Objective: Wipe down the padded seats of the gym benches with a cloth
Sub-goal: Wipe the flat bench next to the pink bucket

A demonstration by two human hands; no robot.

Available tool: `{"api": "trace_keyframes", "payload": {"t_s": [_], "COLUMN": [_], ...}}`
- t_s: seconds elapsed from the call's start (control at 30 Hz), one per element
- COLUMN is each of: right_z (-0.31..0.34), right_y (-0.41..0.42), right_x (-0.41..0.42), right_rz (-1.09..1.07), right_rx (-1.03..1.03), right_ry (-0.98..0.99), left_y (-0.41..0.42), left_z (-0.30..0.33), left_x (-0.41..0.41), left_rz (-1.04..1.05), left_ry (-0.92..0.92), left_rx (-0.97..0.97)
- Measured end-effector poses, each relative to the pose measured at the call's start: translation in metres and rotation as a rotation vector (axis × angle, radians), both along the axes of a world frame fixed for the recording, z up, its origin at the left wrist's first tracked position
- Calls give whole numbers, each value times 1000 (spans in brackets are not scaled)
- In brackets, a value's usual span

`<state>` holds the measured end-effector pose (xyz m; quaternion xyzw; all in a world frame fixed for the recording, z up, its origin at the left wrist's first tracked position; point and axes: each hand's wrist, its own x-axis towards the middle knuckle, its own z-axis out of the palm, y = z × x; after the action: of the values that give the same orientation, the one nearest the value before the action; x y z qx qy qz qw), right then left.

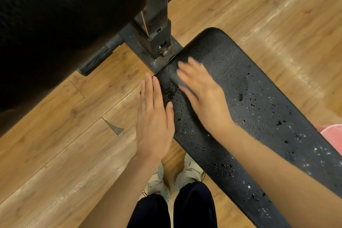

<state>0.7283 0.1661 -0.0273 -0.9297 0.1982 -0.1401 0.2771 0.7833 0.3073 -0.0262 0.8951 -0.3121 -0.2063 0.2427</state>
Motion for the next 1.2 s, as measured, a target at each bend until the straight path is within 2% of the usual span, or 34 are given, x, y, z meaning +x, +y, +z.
{"api": "trace_keyframes", "payload": {"t_s": [0.1, 0.23, 0.3, 0.47, 0.6, 0.63, 0.67, 0.73, 0.8, 0.83, 0.9, 0.97, 1.0, 1.03, 1.1, 1.17, 1.2], "right_z": [6, -6, -4, 5, -1, 0, 1, 3, 4, 3, 7, 7, 6, 6, 4, 3, 0], "right_y": [4, -6, 0, -9, 4, 22, 38, 52, 21, 2, -29, -18, 3, 27, 58, 49, 38], "right_x": [-34, 45, 56, 2, 41, 48, 50, 41, 37, 37, 36, 36, 42, 48, 53, 53, 52], "right_rz": [91, -37, -103, 157, -186, -200, -124, 198, 396, 365, 123, -119, -145, -93, 228, 471, 487], "right_rx": [48, -69, -64, -57, -7, 16, 46, 13, -75, -95, -65, -44, -28, 15, 60, -48, -90], "right_ry": [35, -4, 15, 29, -8, -30, -47, 22, 47, 46, 55, 61, 60, 60, 39, 60, 62], "left_y": [6, 19, 22, 24, 25, 26, 26, 26, 27, 27, 27, 27, 27, 27, 30, 34, 37], "left_z": [3, 0, -2, -4, -5, -5, -4, -4, -5, -4, -3, -4, -5, -8, -14, -14, -12], "left_x": [0, -10, -14, -13, -12, -13, -13, -15, -16, -17, -16, -16, -16, -15, -16, -19, -21], "left_rz": [45, 153, 153, 146, 163, 177, 189, 209, 227, 229, 224, 226, 229, 236, 263, 289, 287], "left_ry": [5, 75, 103, 124, 144, 154, 165, 184, 206, 214, 227, 237, 241, 254, 292, 334, 354], "left_rx": [-41, -63, -83, -123, -113, -121, -133, -141, -124, -121, -136, -150, -155, -159, -160, -131, -118]}}
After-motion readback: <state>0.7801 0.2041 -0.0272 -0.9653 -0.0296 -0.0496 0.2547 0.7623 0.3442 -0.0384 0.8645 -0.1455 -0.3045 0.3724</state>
